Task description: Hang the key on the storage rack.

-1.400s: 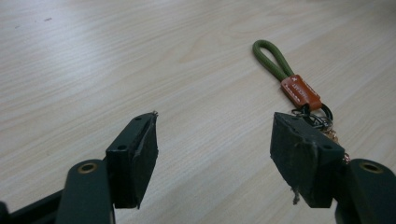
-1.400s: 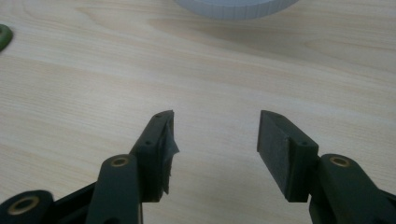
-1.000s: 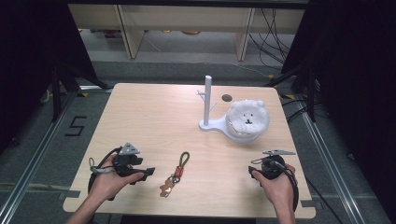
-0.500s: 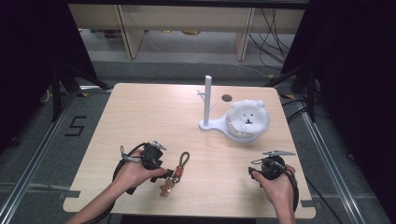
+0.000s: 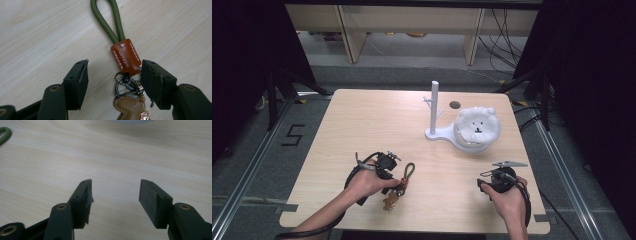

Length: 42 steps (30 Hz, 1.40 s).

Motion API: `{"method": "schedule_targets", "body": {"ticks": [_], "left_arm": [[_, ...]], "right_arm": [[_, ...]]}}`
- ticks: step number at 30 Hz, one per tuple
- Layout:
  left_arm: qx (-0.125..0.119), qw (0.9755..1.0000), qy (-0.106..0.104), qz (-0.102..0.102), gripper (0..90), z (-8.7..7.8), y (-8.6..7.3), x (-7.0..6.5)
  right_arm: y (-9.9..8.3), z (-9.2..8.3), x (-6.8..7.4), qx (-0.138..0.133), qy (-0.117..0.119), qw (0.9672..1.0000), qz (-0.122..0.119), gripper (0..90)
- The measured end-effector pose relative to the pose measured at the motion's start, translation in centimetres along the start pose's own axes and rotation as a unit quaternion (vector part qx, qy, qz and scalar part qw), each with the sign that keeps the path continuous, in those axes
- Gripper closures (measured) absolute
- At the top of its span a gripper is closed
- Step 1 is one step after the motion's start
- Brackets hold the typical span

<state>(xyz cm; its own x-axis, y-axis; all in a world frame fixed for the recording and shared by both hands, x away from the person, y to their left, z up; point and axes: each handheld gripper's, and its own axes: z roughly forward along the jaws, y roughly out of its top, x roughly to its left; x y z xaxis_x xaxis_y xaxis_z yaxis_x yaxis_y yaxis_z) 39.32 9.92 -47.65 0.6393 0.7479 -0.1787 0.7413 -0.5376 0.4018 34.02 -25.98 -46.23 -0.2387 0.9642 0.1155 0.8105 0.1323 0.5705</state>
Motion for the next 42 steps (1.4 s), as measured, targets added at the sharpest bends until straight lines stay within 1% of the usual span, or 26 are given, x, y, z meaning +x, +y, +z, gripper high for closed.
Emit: {"method": "schedule_targets", "body": {"ticks": [3,4,5,7,11,12,13,14,15,16,17,18,19,20,21,24,26,30,33,34,35,37,38,39,41,42], "left_arm": [[0.004,1.0000,0.005,0.003,40.3,0.1,0.2,-0.3],[0.009,0.9999,0.005,-0.003,40.7,0.4,0.4,-0.5],[0.013,0.9999,0.008,0.004,41.3,0.5,0.5,-0.5],[0.016,0.9998,0.009,-0.001,41.9,0.6,0.6,-0.6],[0.021,0.9998,0.006,-0.001,46.3,0.8,0.9,-0.7],[0.026,0.9996,0.006,-0.010,47.0,0.8,1.0,-0.9],[0.026,0.9996,0.006,-0.010,47.4,0.8,1.0,-0.9],[0.028,0.9996,0.005,0.000,47.4,0.8,1.1,-0.8],[0.030,0.9995,0.006,-0.012,48.6,0.9,1.2,-1.0],[0.048,0.9987,0.009,0.016,49.0,0.8,1.4,-0.8],[0.048,0.9987,0.009,0.016,49.1,0.8,1.4,-0.8],[0.045,0.9989,0.009,-0.002,49.1,0.9,1.4,-1.1],[0.047,0.9988,0.011,0.010,49.6,0.9,1.5,-1.0],[0.050,0.9987,0.010,-0.002,50.3,1.0,1.5,-1.2],[0.053,0.9985,0.011,-0.004,50.3,1.1,1.6,-1.2],[0.062,0.9980,0.014,-0.003,51.2,1.4,1.7,-1.3],[0.065,0.9977,0.017,0.000,52.0,1.6,1.8,-1.5],[0.070,0.9973,0.019,0.003,53.9,1.6,2.1,-1.8],[0.064,0.9977,0.021,0.001,54.8,1.9,2.2,-1.9],[0.068,0.9974,0.020,0.003,55.2,1.8,2.3,-1.9],[0.068,0.9974,0.020,0.003,55.7,1.8,2.3,-1.9],[0.071,0.9969,0.028,0.017,58.3,1.8,2.3,-2.0],[0.071,0.9969,0.028,0.017,59.1,1.8,2.3,-2.0],[0.069,0.9970,0.032,0.017,60.0,1.9,2.3,-2.1],[0.064,0.9955,0.046,0.052,61.6,1.9,2.1,-2.2],[0.062,0.9941,0.055,0.070,66.4,1.8,2.0,-2.3]], "right_arm": [[0.0,0.2,0.0,-0.002,0.003,1.0000,-0.007,44.8],[-0.1,0.3,0.0,-0.002,0.004,0.9999,-0.011,44.8],[-0.1,0.3,0.0,-0.002,0.005,0.9999,-0.011,44.8],[0.0,0.2,0.1,0.002,0.007,1.0000,-0.003,44.7],[0.0,0.3,0.1,0.002,0.005,1.0000,-0.005,44.7],[0.0,0.3,0.1,0.001,0.005,1.0000,-0.003,44.7],[0.0,0.3,0.1,0.001,0.005,1.0000,-0.003,44.7],[0.0,0.3,0.1,0.001,0.005,1.0000,-0.003,44.7],[0.0,0.3,0.1,0.001,0.005,1.0000,-0.002,44.7],[0.0,0.2,0.1,0.001,0.006,1.0000,-0.002,44.7],[-0.1,0.3,-0.1,-0.001,-0.003,0.9999,-0.016,44.7],[-0.1,0.3,-0.1,-0.001,-0.003,0.9999,-0.016,44.7],[-0.1,0.3,-0.1,-0.002,-0.002,0.9999,-0.016,44.8],[-0.1,0.3,-0.1,-0.001,-0.003,0.9999,-0.016,44.8],[-0.1,0.3,-0.1,-0.001,-0.003,0.9999,-0.016,44.8],[-0.1,0.3,0.2,0.002,0.003,1.0000,-0.002,44.8],[-0.1,0.4,0.1,0.000,0.004,0.9999,-0.014,44.8],[-0.2,0.5,0.1,0.000,0.007,0.9998,-0.016,44.8],[-0.2,0.6,0.0,0.000,0.001,0.9998,-0.019,44.9],[-0.2,0.4,0.2,0.004,0.008,1.0000,-0.003,44.9],[-0.2,0.4,0.2,0.004,0.008,1.0000,-0.003,44.9],[-0.2,0.4,0.2,0.004,0.008,1.0000,-0.003,44.9],[-0.2,0.4,0.2,0.004,0.007,1.0000,-0.002,44.9],[-0.2,0.5,0.0,0.000,0.006,0.9998,-0.016,44.9],[-0.2,0.5,0.0,-0.004,0.011,0.9999,-0.011,44.9],[-0.2,0.3,0.0,-0.003,0.009,0.9999,-0.012,44.9]]}}
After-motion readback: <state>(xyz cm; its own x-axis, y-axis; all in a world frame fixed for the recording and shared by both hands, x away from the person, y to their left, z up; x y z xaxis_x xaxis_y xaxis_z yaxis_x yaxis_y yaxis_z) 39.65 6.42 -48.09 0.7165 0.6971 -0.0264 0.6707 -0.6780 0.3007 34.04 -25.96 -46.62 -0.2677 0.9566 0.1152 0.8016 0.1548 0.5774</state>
